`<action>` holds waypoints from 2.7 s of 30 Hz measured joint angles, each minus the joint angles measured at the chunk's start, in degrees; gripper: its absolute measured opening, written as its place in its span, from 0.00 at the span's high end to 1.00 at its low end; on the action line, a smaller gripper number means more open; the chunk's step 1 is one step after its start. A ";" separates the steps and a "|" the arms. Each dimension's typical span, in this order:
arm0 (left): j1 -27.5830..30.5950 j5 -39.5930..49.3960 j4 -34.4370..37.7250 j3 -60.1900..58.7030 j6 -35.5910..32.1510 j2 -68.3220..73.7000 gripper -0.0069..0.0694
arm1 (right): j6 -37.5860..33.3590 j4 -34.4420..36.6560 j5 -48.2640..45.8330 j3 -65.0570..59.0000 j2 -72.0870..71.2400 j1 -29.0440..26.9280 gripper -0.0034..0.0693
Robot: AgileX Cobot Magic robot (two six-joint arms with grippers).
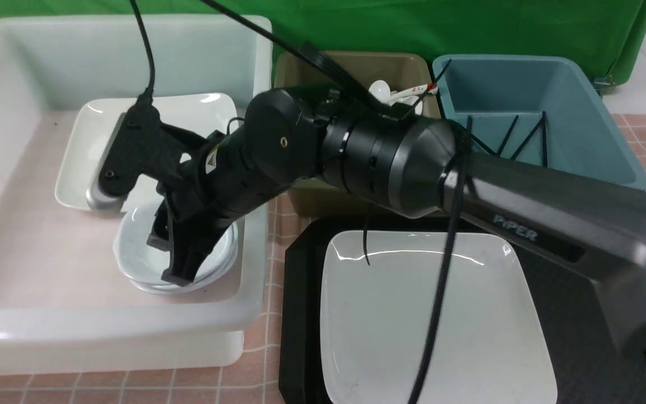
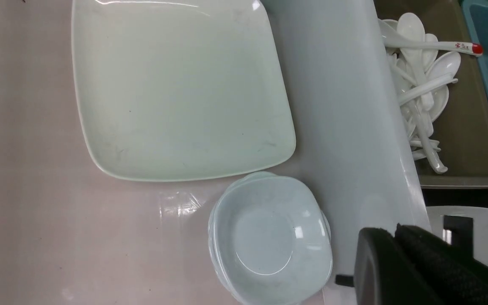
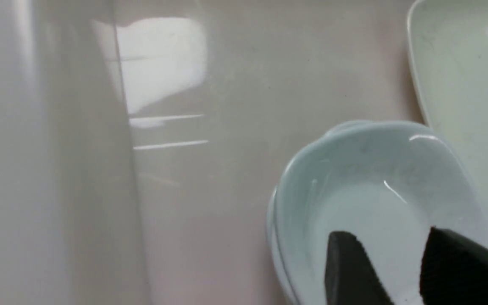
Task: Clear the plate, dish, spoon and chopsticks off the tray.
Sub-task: Use the right arm to put the small plate into the large storage box on the left, then use the left arm to grab a plate from the dinner plate
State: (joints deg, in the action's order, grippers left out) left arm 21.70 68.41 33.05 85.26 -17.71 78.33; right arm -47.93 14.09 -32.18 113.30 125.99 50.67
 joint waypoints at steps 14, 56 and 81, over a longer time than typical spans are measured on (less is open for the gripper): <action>0.00 -0.24 0.00 0.00 0.00 0.00 0.89 | 21.37 -15.74 -32.75 0.10 -29.52 0.51 0.91; -77.87 -13.76 -30.00 -21.48 4.66 7.27 0.43 | 43.99 -23.55 -32.52 -67.70 -84.07 -29.91 0.91; -65.59 -11.78 -7.89 -20.81 19.26 14.98 0.90 | 43.94 -21.91 -32.52 -67.94 -84.07 -29.91 0.91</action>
State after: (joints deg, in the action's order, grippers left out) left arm -43.89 56.63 25.17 64.46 1.55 93.31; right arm -4.00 -7.82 -64.70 45.36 41.93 20.77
